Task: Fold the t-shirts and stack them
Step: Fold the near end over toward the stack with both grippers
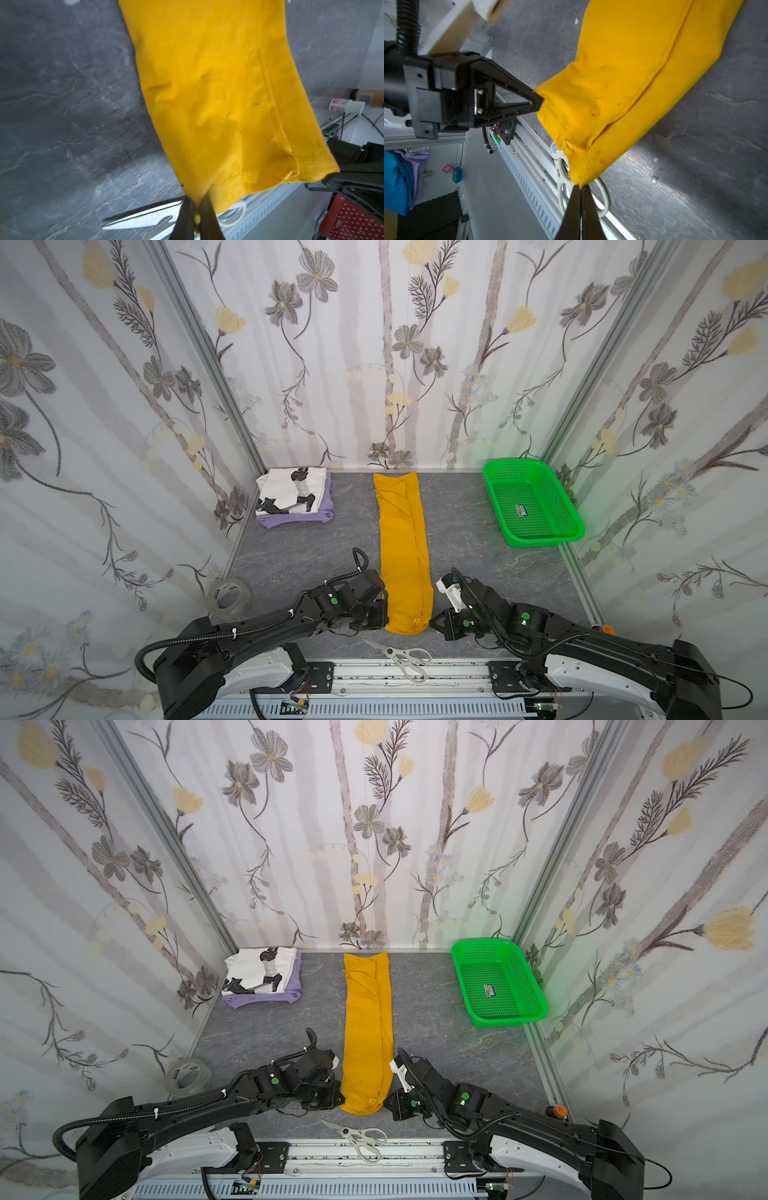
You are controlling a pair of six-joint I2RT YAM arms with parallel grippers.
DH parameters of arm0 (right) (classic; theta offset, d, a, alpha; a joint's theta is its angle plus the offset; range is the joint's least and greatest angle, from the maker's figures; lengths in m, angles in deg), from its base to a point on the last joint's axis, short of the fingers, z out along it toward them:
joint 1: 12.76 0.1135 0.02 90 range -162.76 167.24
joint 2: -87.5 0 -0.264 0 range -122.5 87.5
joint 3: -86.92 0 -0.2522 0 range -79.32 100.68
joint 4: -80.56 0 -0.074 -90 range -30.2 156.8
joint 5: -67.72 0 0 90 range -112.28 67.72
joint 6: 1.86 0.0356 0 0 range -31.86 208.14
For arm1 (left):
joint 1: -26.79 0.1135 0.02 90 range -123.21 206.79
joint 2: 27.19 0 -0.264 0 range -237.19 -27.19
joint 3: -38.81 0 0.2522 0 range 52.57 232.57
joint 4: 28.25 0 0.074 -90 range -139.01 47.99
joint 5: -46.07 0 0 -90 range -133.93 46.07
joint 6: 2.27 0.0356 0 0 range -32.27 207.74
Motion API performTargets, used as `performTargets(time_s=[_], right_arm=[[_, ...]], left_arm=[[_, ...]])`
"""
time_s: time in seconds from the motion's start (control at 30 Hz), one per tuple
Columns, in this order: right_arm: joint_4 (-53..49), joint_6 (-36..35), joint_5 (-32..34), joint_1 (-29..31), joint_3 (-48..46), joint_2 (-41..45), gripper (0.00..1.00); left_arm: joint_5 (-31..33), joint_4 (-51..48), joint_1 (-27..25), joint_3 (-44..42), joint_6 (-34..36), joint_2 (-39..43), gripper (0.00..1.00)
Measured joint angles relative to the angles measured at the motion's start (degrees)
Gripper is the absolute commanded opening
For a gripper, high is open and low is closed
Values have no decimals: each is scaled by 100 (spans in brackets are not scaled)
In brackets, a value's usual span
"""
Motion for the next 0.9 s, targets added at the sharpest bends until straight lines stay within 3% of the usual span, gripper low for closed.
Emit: performTargets(time_s=[0.2, 0.47, 0.7, 0.9], right_arm=[[162, -382, -107, -1117, 605, -754, 0], [315, -1147, -686, -2524, 1836, -2527, 0], [382, -1637, -1137, -3112, 3412, -4404, 0], [299, -1786, -1316, -3427, 4402, -5438, 0]], left_arm=[[-219, 275, 708, 704, 199, -579, 8], [-796, 422, 1956, 2107, 925, -1934, 7], [-1300, 260, 2680, 3488, 1447, -3442, 7], [-1598, 120, 3104, 4328, 1644, -4391, 7]])
